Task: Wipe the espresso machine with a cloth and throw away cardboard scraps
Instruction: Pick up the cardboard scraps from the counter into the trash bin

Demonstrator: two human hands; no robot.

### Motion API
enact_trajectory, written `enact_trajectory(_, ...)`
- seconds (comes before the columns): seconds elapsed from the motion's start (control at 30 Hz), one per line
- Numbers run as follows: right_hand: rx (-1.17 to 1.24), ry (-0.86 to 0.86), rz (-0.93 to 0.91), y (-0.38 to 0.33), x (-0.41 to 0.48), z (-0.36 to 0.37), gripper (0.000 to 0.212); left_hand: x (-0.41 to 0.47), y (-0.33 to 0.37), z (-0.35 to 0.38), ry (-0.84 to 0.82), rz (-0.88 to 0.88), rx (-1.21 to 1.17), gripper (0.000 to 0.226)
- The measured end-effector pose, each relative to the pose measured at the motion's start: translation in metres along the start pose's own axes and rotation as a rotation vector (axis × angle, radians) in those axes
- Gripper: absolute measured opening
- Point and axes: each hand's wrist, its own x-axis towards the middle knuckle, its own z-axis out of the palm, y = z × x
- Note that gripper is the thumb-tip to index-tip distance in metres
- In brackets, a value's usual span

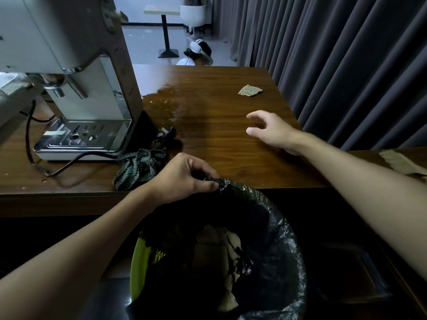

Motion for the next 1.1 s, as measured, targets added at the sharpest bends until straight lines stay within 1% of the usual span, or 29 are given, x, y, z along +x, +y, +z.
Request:
enact_trajectory(0.13,-0.116,0.083,0.048,0.021,0.044,0.004,0.061,0.000,0.000,0.000,-0.007,-0.012,0.003,0.010)
enact_trajectory(0.33,-0.304,0.189,0.040,0.033,0.105,0.004,0.069,0.003,0.001,-0.001,-0.020,-0.027,-0.008,0.011)
enact_trajectory(0.47,-0.440,0.199,0.017,0.034,0.133,0.006,0.067,0.003,-0.001,0.000,-0.014,-0.022,-0.016,0.014)
enact_trajectory(0.7,-0.505,0.128,0.058,0.031,0.144,0.007,0.064,0.003,-0.003,-0.001,-0.020,-0.034,0.006,0.012)
enact_trajectory(0.83,-0.525,0.166,0.008,0.029,0.138,0.010,0.062,0.004,-0.003,0.000,-0.008,-0.022,0.022,0.015)
enact_trajectory(0.9,-0.532,0.156,-0.027,0.028,0.132,0.013,0.061,0.004,-0.003,0.000,-0.001,-0.026,0.025,0.015)
enact_trajectory(1.0,-0.519,0.160,-0.072,0.028,0.121,0.016,0.055,0.004,-0.002,-0.001,-0.001,-0.039,0.040,0.011)
enact_trajectory(1.1,-0.498,0.190,-0.126,0.027,0.106,0.019,0.043,0.003,0.000,0.000,0.007,-0.044,0.034,0.011)
